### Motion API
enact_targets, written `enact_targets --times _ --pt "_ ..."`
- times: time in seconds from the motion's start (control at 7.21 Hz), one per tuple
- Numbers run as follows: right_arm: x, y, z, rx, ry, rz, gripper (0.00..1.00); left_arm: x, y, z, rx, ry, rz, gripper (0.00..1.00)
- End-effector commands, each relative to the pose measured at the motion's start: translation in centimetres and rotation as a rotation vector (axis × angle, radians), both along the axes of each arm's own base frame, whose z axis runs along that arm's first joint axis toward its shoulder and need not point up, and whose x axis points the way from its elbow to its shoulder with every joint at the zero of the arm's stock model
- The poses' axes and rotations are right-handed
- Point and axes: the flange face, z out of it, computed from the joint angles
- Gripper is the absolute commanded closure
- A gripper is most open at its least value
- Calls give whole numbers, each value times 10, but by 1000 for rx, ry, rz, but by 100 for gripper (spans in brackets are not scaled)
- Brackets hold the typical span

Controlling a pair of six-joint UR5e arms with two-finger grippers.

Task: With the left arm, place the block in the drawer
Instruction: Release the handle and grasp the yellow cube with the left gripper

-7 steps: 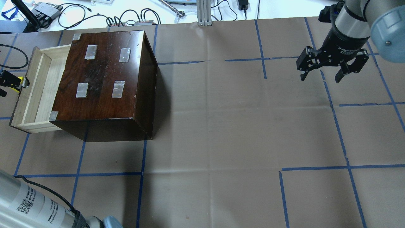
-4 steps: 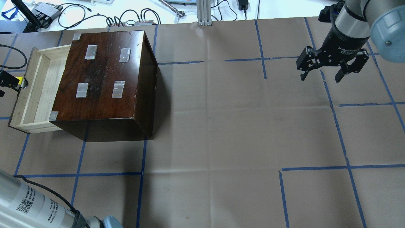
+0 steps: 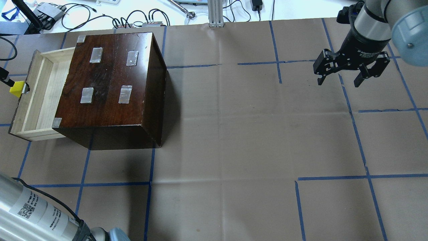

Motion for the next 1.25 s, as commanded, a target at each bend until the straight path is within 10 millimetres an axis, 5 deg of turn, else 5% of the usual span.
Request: enact_targets --times 0.0,1.11 --pt "0 0 0 0 0 1 0 32 -31 -38 -22 -59 -2 2" --pt "0 0 0 0 0 -1 0 53 -62 -126 2 -41 -6 2"
